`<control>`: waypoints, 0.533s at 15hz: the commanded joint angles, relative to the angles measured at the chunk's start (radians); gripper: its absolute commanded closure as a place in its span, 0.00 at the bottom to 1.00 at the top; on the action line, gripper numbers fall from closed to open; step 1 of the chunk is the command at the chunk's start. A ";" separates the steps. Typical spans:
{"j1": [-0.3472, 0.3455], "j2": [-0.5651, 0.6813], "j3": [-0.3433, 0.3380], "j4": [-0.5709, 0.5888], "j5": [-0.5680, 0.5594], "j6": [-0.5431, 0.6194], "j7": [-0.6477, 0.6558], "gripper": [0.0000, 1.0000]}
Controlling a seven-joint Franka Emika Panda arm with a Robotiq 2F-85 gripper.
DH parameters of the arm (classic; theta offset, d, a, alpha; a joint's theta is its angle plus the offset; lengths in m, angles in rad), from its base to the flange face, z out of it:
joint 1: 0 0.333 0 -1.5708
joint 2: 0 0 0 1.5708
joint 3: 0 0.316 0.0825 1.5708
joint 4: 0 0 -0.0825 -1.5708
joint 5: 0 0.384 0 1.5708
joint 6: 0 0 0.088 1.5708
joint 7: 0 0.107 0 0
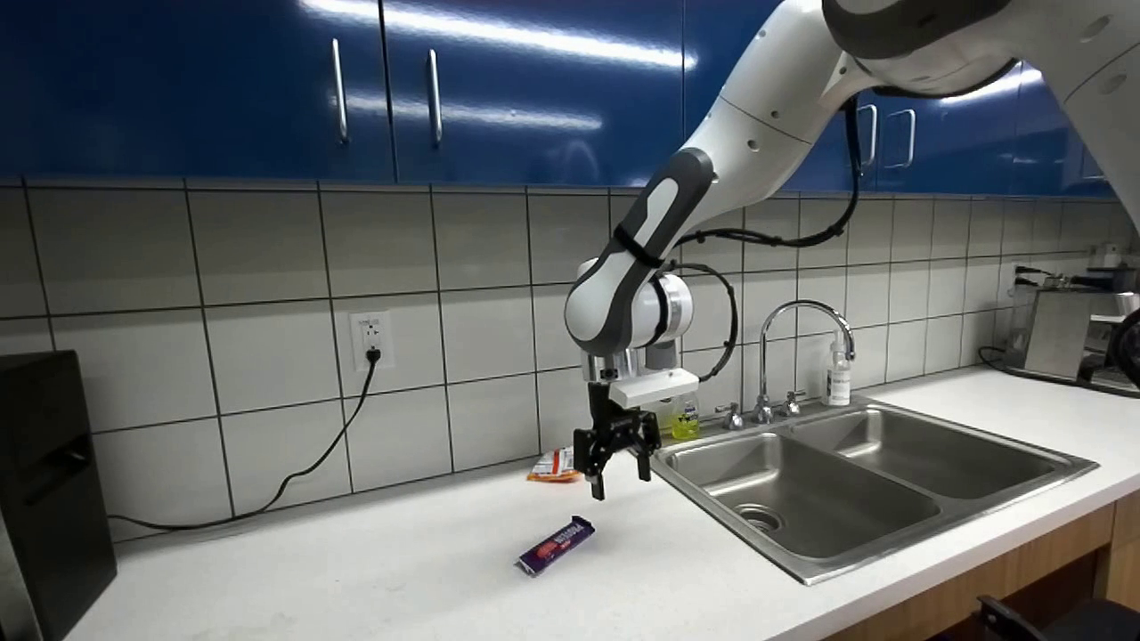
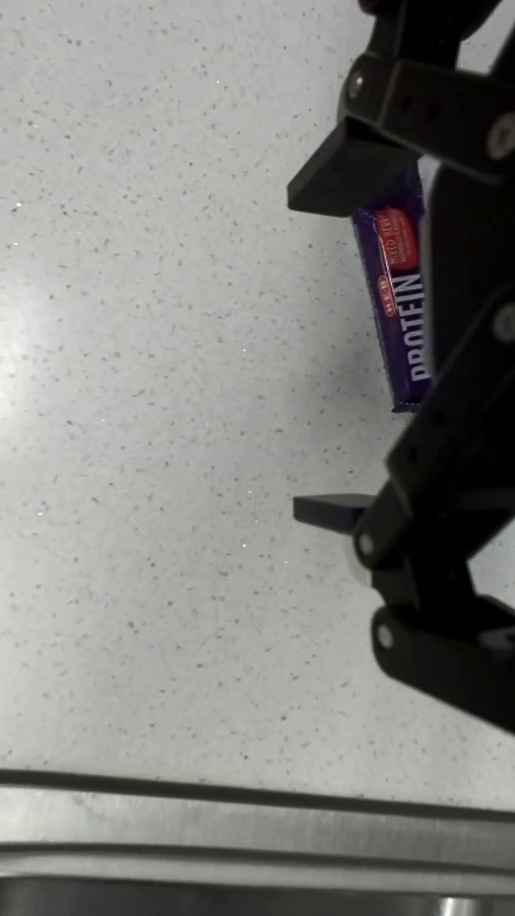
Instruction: Move the chocolate bar to the sink
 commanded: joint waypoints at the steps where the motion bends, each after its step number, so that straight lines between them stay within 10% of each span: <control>1: 0.019 0.056 0.004 0.110 -0.032 -0.071 -0.047 0.00; 8: 0.051 0.127 0.024 0.219 -0.052 -0.177 -0.146 0.00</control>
